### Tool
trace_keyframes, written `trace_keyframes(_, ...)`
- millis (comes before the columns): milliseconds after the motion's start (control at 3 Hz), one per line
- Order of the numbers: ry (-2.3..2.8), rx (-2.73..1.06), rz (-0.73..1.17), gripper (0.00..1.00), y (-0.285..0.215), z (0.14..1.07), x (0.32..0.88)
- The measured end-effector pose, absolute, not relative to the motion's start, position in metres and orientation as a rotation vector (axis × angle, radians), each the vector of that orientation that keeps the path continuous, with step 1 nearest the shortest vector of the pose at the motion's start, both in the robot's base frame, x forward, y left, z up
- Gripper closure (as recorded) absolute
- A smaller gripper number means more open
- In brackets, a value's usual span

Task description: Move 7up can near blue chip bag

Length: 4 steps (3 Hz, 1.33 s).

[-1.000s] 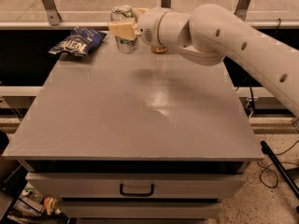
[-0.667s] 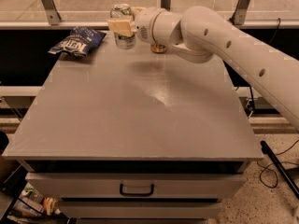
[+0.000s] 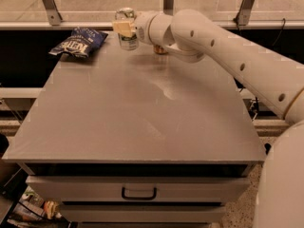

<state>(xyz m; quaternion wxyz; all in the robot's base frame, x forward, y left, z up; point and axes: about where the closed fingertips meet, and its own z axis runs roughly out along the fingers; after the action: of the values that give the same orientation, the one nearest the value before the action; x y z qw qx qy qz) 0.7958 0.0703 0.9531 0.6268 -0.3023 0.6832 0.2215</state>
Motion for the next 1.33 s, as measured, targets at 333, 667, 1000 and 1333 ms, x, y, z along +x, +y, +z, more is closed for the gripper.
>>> trace_keyframes(333,1.575,-0.665,0.505,1.00,0.064,0.942,0.815)
trace_keyframes(667,1.514,-0.683,0.567,1.00,0.094,0.943,0.825)
trace_keyframes(1000,1.456,-0.702,0.592,1.00,0.113,0.949,0.831)
trace_keyframes(1333,1.433,-0.733,0.595,1.00,0.129,0.951,0.832)
